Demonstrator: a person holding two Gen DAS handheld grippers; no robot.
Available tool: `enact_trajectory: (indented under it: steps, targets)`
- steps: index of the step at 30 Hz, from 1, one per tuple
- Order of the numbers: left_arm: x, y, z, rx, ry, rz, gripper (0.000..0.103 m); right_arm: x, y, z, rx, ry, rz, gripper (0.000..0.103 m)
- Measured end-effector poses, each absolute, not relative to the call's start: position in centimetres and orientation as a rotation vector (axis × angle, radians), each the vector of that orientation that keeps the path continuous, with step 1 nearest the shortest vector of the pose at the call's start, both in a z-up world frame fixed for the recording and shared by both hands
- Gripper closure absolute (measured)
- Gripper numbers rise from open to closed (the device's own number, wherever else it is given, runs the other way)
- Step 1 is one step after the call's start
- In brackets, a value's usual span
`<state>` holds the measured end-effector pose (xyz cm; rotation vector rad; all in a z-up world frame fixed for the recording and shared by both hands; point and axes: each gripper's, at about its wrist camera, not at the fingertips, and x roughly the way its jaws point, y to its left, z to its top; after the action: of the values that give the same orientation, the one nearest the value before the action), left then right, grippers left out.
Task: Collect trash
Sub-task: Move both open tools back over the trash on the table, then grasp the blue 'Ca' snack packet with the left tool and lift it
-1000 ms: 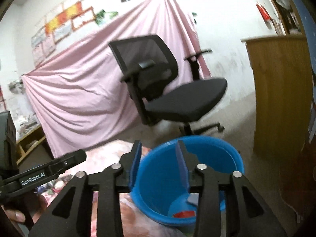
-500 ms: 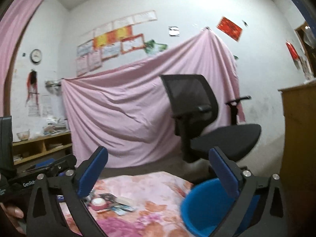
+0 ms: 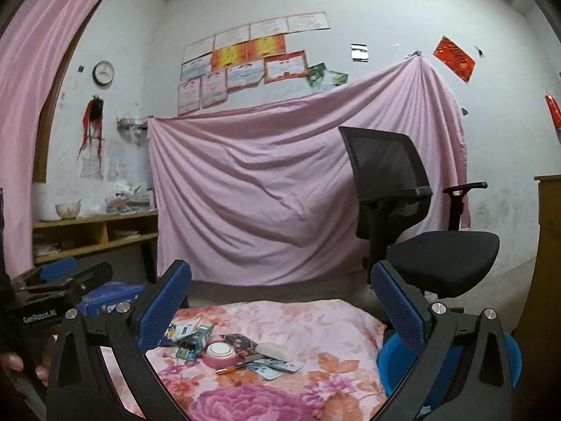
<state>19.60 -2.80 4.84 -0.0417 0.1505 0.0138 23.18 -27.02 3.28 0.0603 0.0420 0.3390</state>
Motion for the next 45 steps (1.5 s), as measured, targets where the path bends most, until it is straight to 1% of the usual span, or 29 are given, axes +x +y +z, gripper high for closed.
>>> enact_trajectory:
  steps: [6,10,19,22,24,26,28,29,30,33,34,36,37,38,42,43,45]
  targets:
    - [20.2,-1.3,3.2,-0.014,0.209,0.023,0.002,24.1,-25.0,2.6,0.002,0.093,0.353,0.000]
    - [21.8,-1.0,2.0,0.023,0.293,0.013,0.002,25.1,-24.2,1.9,-0.033,0.151,0.353,0.000]
    - [26.8,-0.9,-0.8,0.102,0.497,-0.010,0.002,28.7,-23.2,0.3,-0.044,0.357,0.368,0.000]
    - [28.8,-0.8,-2.0,0.125,0.585,-0.049,0.003,29.8,-22.9,-0.2,-0.036,0.422,0.409,0.004]
    - [30.0,-1.1,-2.8,0.164,0.638,-0.062,0.008,30.7,-22.5,-0.7,-0.033,0.475,0.429,0.013]
    - [31.2,-1.3,-3.8,0.201,0.692,-0.058,0.017,31.5,-22.0,-1.3,-0.041,0.527,0.435,0.017]
    - [32.1,-1.3,-4.4,0.210,0.728,-0.065,0.024,32.5,-21.5,-2.1,-0.054,0.589,0.433,0.022]
    - [32.5,-1.3,-4.7,0.213,0.744,-0.062,0.027,32.9,-21.4,-2.5,-0.057,0.620,0.438,0.027]
    - [32.8,-1.3,-4.8,0.217,0.753,-0.059,0.028,33.2,-21.3,-2.8,-0.057,0.645,0.442,0.031]
    - [33.4,-1.3,-5.1,0.240,0.758,-0.058,0.029,34.1,-21.0,-3.5,-0.039,0.708,0.474,0.040]
    - [33.6,-1.3,-5.2,0.248,0.761,-0.064,0.029,34.3,-20.8,-3.7,-0.034,0.724,0.486,0.041]
    - [34.2,-1.4,-5.7,0.267,0.784,-0.083,0.033,34.7,-20.2,-4.0,-0.035,0.758,0.520,0.043]
    - [34.5,-1.4,-5.9,0.258,0.802,-0.112,0.038,34.9,-19.9,-4.1,-0.040,0.771,0.531,0.043]
    - [34.8,-1.2,-6.2,0.245,0.822,-0.132,0.041,35.0,-19.6,-4.3,-0.048,0.783,0.541,0.043]
    - [35.8,-0.8,-6.7,0.230,0.868,-0.139,0.049,35.9,-17.9,-5.2,-0.089,0.841,0.574,0.044]
    - [35.9,-0.7,-6.6,0.227,0.868,-0.136,0.054,36.2,-17.6,-5.4,-0.095,0.853,0.579,0.044]
    - [36.0,-0.5,-6.4,0.222,0.867,-0.127,0.059,37.0,-17.1,-5.9,-0.102,0.887,0.592,0.045]
